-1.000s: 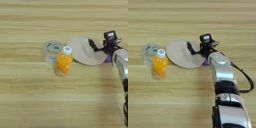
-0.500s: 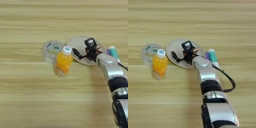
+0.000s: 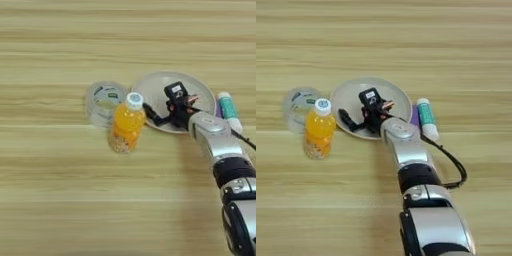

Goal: Move the objects on the table

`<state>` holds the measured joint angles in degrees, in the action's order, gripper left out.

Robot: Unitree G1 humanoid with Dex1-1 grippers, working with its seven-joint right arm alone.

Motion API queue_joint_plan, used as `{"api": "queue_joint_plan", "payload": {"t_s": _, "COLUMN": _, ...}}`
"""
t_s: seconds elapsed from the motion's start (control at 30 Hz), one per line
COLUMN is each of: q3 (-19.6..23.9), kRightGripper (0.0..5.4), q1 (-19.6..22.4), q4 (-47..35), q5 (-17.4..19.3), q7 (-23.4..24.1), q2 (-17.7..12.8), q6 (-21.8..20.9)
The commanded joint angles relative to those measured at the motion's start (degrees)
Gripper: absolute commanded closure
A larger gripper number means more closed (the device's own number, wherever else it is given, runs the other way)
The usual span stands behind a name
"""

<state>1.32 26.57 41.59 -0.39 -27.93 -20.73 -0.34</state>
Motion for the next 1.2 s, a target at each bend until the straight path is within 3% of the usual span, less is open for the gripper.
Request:
{"api": "queue_joint_plan", "payload": {"t_s": 0.03, "q3": -0.78, "kRightGripper": 0.06, "q1": -1.4, "q4": -8.06, "q5": -0.71, "q7": -0.45, "q2": -2.11, "q6": 2.39}}
{"api": "queue_joint_plan", "payload": {"t_s": 0.3, "q3": -1.47, "kRightGripper": 0.06, "q1": -6.84, "q4": -18.78, "q5": -0.27, "q7": -1.94, "q2": -2.43, "q6": 6.88}}
{"api": "queue_joint_plan", "payload": {"t_s": 0.6, "q3": -0.88, "kRightGripper": 0.06, "q1": -10.48, "q4": -24.64, "q5": -0.38, "q7": -2.16, "q2": -3.78, "q6": 9.75}}
{"api": "queue_joint_plan", "payload": {"t_s": 1.2, "q3": 6.11, "kRightGripper": 0.06, "q1": -8.17, "q4": -26.88, "q5": 3.62, "q7": 1.22, "q2": -3.54, "q6": 7.81}}
